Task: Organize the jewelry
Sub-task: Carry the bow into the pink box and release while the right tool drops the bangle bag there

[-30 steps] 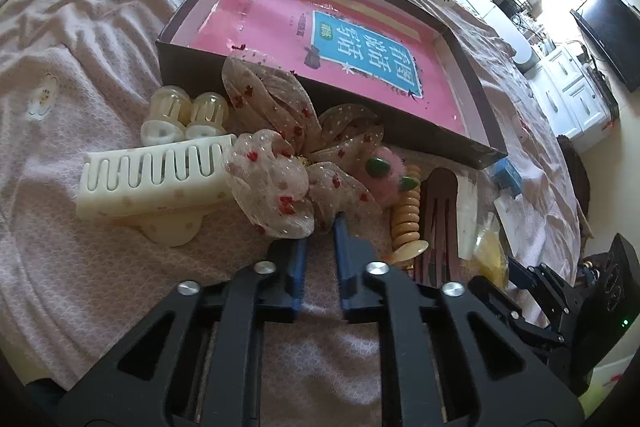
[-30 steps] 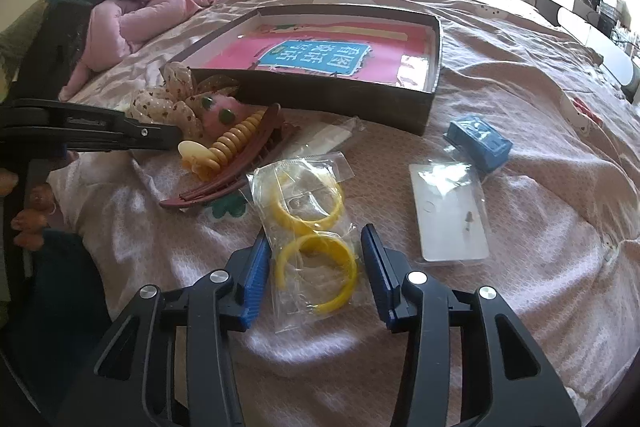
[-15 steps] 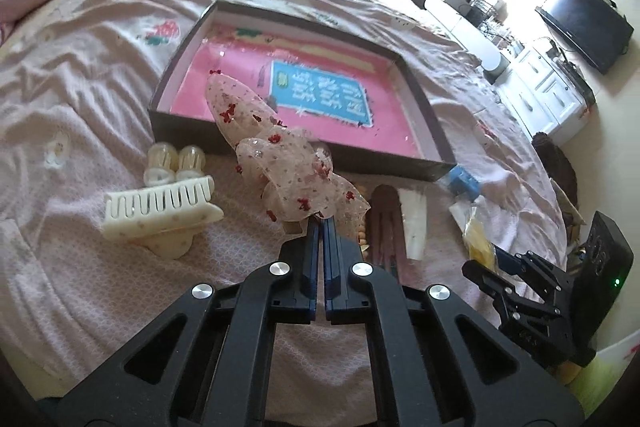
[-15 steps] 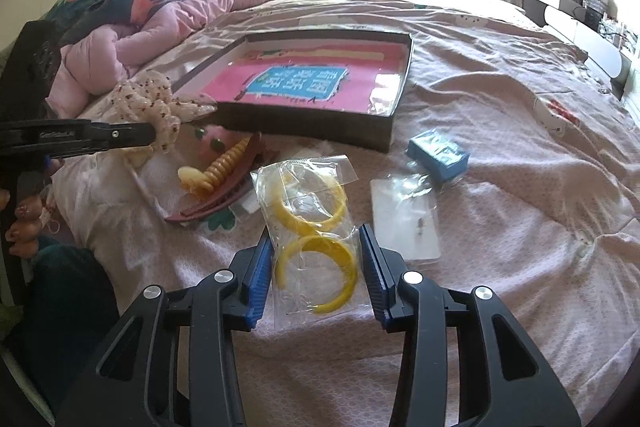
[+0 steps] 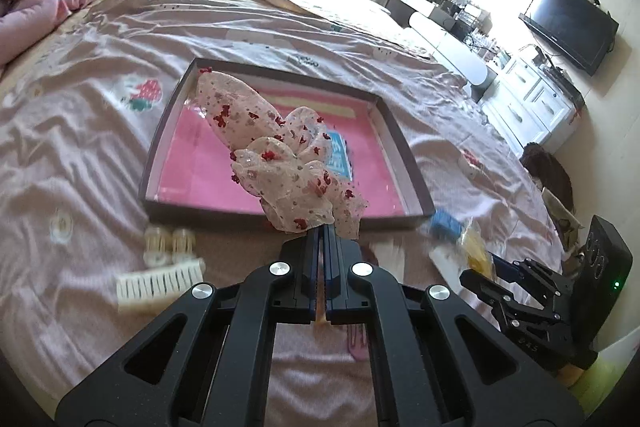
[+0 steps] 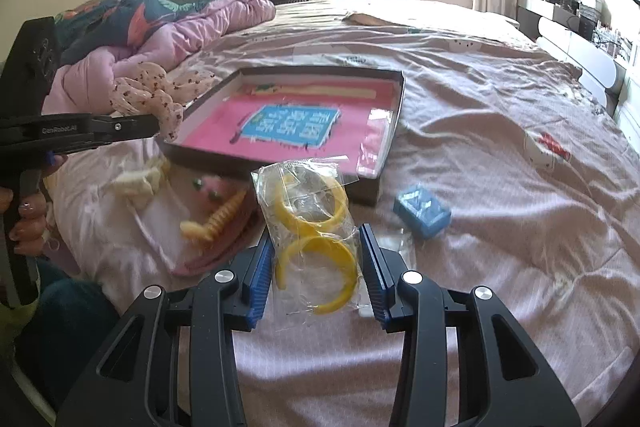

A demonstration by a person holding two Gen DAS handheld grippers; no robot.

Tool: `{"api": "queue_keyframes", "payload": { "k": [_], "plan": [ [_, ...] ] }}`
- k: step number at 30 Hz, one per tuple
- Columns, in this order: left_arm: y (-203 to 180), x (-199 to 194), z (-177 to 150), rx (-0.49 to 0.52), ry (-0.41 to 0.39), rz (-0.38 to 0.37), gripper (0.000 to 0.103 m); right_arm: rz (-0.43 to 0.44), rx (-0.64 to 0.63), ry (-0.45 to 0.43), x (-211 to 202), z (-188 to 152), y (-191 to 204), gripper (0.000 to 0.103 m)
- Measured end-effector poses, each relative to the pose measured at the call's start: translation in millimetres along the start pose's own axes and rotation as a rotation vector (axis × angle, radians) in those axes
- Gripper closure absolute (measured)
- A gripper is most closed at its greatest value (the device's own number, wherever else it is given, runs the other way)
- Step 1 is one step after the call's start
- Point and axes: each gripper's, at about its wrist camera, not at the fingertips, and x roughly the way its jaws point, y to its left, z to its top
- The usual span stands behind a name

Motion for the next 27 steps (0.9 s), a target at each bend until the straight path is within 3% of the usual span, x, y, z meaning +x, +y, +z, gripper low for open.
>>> {"api": "queue_keyframes", "payload": {
  "k": [16, 27],
  "plan": [
    [32.0, 29.0, 55.8, -0.019, -0.057, 0.038, 0.103, -0.01, 0.022, -0.062, 20.8, 67.0, -4.9, 0.064],
    [43.4, 71.8, 54.0, -0.005, 0.035, 0.024, 0.103, -0.048, 0.049, -0.037, 63.6, 96.3, -9.4, 0.064]
  ]
}}
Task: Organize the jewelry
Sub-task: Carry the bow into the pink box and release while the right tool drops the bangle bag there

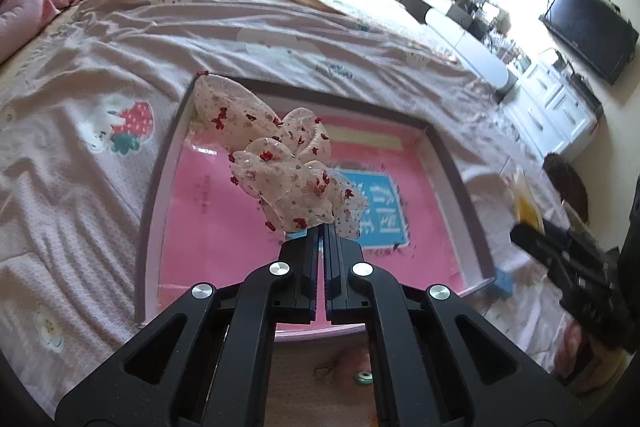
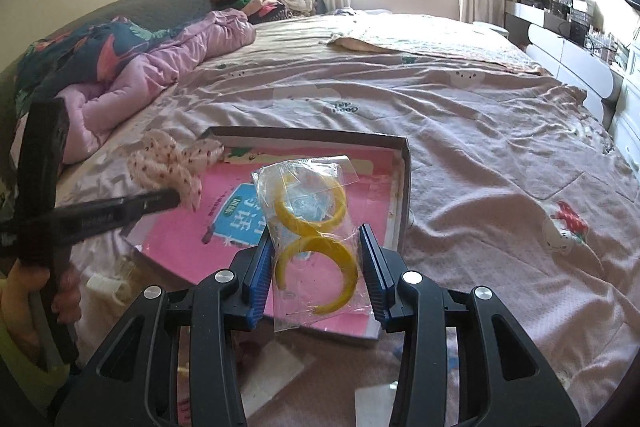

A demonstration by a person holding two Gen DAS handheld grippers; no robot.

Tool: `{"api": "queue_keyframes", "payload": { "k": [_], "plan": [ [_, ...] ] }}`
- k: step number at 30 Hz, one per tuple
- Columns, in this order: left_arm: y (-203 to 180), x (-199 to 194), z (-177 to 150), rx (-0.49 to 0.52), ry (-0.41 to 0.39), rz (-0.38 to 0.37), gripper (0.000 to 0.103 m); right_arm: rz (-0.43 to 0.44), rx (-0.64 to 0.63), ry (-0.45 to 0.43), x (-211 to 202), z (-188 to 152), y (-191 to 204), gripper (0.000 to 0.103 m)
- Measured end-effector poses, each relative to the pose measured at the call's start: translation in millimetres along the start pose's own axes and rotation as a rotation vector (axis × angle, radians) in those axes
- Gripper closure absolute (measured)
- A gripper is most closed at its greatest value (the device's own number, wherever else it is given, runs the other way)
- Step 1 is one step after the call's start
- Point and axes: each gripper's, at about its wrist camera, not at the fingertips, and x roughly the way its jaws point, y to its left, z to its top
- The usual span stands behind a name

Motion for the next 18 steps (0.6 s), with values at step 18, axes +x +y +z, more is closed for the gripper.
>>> {"api": "queue_keyframes", "payload": {
  "k": [18],
  "plan": [
    [3.5, 11.6, -12.5, 0.012, 0.07, 0.005, 0.099, -0.046, 0.066, 0.1, 53.0, -14.1, -12.3, 0.064]
  ]
}}
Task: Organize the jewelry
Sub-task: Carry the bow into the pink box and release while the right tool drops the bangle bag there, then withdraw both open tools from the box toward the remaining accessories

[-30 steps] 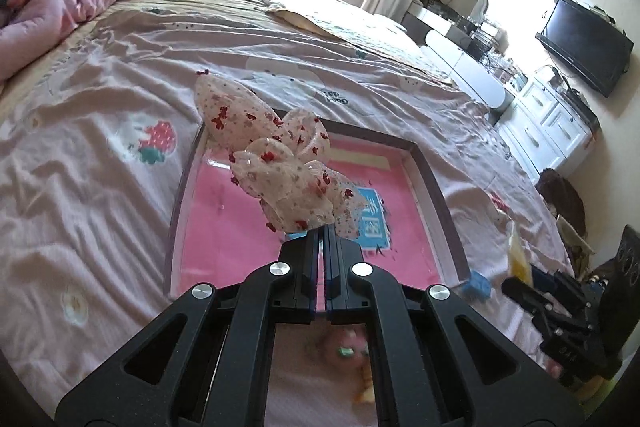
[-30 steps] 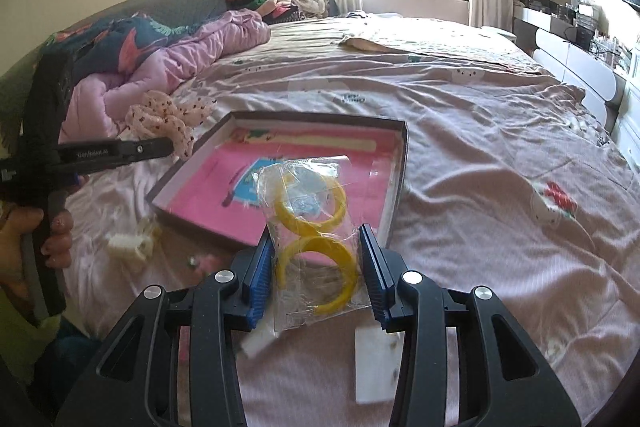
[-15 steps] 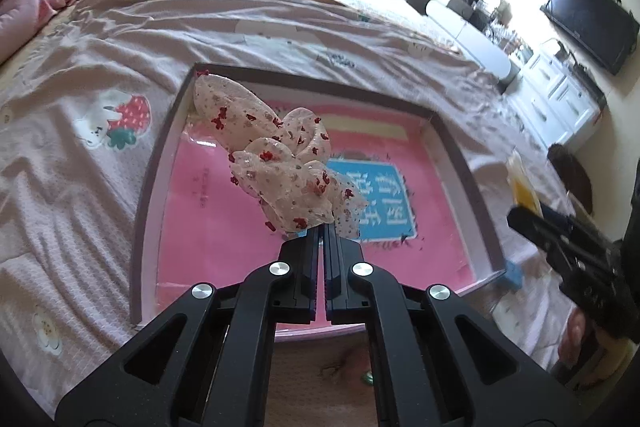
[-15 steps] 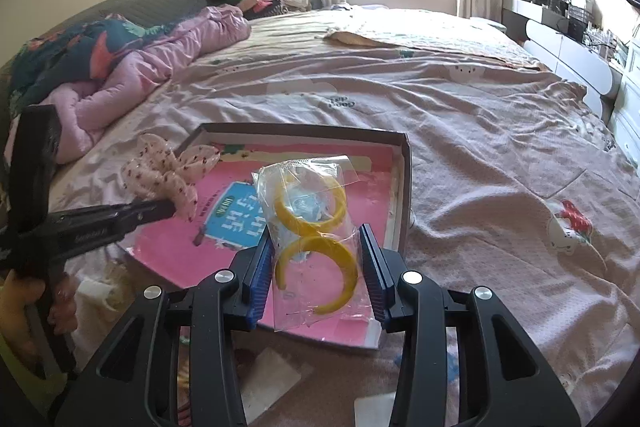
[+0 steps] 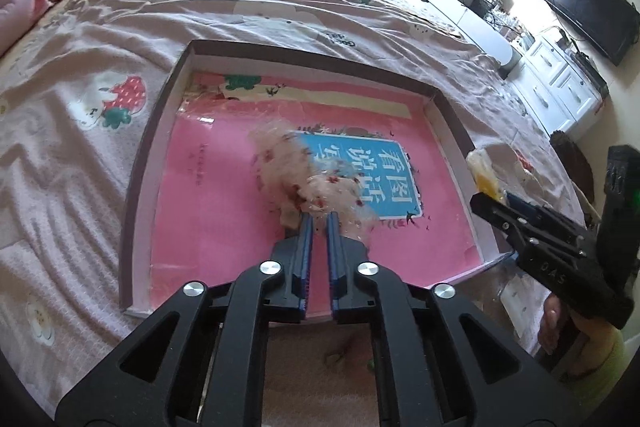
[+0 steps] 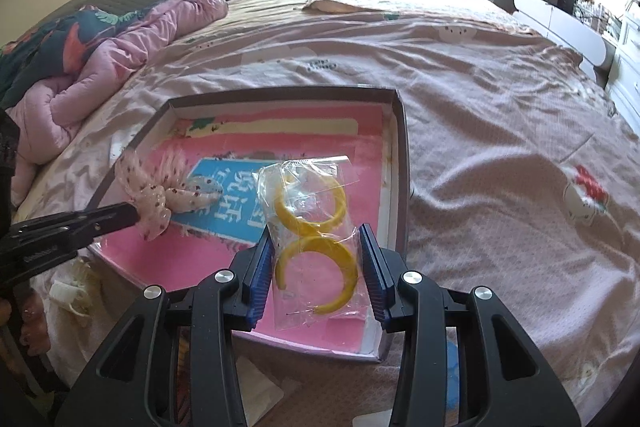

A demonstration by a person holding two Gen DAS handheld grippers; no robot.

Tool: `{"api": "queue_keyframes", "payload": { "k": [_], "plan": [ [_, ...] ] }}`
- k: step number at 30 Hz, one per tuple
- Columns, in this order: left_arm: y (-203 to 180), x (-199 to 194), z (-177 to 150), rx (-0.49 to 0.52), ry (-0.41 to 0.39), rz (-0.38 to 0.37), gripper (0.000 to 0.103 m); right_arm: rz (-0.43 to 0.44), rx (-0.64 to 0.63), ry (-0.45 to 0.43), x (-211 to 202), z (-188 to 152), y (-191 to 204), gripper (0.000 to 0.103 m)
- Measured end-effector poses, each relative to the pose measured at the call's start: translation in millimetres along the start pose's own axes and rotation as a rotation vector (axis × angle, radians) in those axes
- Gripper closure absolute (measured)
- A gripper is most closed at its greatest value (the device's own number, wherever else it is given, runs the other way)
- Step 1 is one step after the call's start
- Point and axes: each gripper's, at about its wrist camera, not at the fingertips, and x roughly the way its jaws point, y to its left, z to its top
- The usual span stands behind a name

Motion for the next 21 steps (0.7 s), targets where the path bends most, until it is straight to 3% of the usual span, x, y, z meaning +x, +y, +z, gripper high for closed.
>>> {"api": "queue_keyframes", "payload": {
  "k": [3, 5, 14, 21],
  "plan": [
    [2.0, -5.4, -1.4, -0.004, 0.006, -0.001, 0.089, 0.002, 0.001, 0.018, 6.1, -3.7, -0.2, 0.064],
    [2.7, -11.6, -2.6, -0.001, 0.0, 0.001, 0.076, 0.003, -0.001, 0.026, 9.0, -5.7, 0.6, 0.064],
    [6.6, -37.6, -7.3, -0.009, -0.04, 0.024, 0.061, 0.008, -0.003, 0.045, 12.5, -11.8, 5.0, 0.061],
    [3.6, -53.5, -8.7, -0.013, -0.068, 0.02, 0.049, 0.012, -0.003, 0.007, -9.3, -14.2, 5.9, 0.051]
  ]
}}
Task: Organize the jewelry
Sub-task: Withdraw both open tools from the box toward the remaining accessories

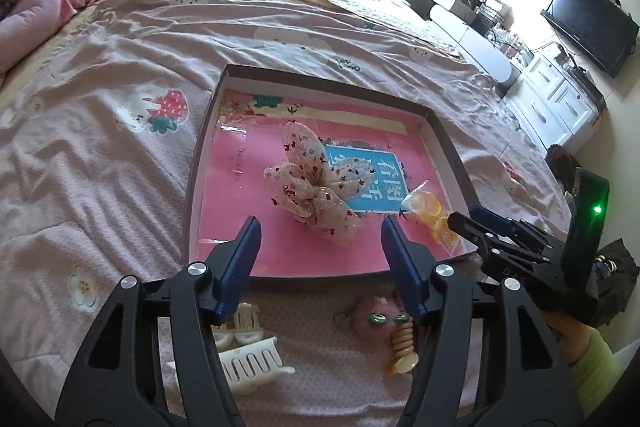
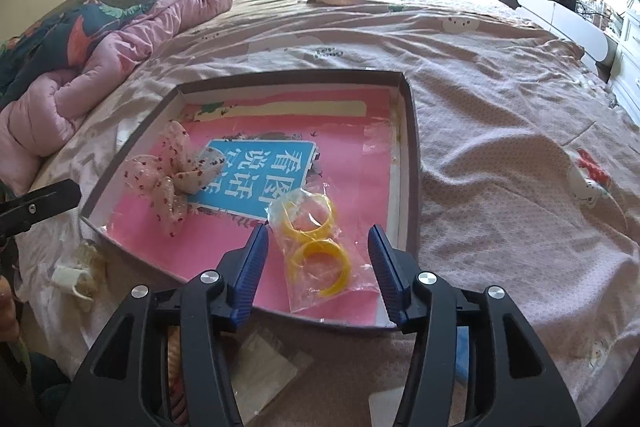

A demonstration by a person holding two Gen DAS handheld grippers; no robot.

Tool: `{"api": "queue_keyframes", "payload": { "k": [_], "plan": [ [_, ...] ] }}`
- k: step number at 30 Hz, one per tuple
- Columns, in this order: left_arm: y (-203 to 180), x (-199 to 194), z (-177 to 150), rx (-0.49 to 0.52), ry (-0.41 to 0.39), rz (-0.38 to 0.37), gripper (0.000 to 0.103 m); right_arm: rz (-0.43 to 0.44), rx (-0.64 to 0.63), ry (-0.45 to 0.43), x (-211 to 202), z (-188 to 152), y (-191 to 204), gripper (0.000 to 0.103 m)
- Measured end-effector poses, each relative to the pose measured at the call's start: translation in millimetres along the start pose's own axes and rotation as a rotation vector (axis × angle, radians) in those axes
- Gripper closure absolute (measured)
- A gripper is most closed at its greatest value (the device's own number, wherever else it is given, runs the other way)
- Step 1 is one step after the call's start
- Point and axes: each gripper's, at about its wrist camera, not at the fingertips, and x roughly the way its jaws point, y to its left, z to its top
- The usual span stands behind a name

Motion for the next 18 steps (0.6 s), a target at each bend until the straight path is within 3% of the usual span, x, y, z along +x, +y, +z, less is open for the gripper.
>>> {"api": "queue_keyframes", "payload": {
  "k": [3, 12, 18],
  "plan": [
    [-2.0, -5.5, -1.1, -0.003, -0.008, -0.003, 0.045, 0.005, -0.001, -0.026, -16.7, -1.4, 0.5, 0.041],
    [-16.2, -29.6, -5.2, 0.022, -0.055, 0.002, 0.031, 0.014, 0.013, -0.108, -67.8, -4.0, -5.1, 0.03],
    [-20.1, -49.6, -12.6, 0.018, -0.092, -0.003, 0.024, 0.008, 0.018, -0.148, -97.4, -7.1, -10.2, 0.028]
  ]
}}
